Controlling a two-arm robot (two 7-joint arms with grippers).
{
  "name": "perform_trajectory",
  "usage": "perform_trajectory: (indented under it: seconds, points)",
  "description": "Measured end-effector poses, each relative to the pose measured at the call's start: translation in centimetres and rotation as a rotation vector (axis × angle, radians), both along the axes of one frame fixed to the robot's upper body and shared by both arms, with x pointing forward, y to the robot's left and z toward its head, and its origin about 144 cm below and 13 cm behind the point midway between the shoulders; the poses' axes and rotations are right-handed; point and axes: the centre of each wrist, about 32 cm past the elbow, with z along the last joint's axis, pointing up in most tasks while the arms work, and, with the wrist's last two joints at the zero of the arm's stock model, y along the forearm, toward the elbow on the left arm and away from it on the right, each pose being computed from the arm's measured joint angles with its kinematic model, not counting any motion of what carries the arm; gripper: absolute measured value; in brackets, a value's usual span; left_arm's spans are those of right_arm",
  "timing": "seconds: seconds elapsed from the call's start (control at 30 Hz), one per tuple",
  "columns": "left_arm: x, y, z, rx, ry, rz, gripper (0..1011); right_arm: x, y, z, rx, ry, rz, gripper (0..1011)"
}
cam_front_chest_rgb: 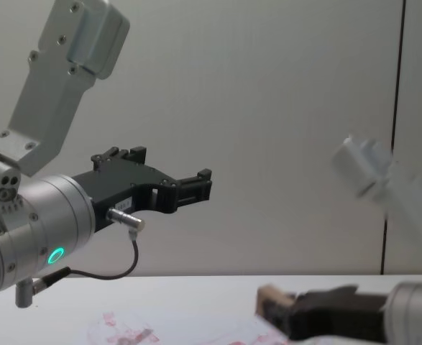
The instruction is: Use the one hand to pick up the stamp and affix it onto the A4 paper.
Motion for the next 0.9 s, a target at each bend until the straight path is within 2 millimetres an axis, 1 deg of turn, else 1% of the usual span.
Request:
perform_trajectory:
  seconds: [0.17,0.33,0.37,0.47,0.63,0.9]
  points:
    - [0.0,0.0,0.0,0.000,0.000,0.000,1001,-0.5,-1.6,1.4,0.028,-0.024,-0.051,218]
    - [0.0,0.0,0.0,0.000,0.000,0.000,1001,-1.2,-3.2,2.1,0.032,-0.024,-0.097,218]
    - [0.0,0.0,0.0,0.000,0.000,0.000,1001,-1.2,-3.2,2.1,0.032,-0.024,-0.097,218]
    - [0.0,0.0,0.0,0.000,0.000,0.000,1001,-1.8,-4.4,2.1,0.016,-0.010,-0.127,217]
    - [0.0,0.0,0.0,0.000,0.000,0.000,1001,-2.5,-5.8,1.7,-0.011,0.013,-0.157,218]
    - [0.0,0.0,0.0,0.000,0.000,0.000,1001,-3.0,-6.9,1.2,-0.044,0.034,-0.179,218]
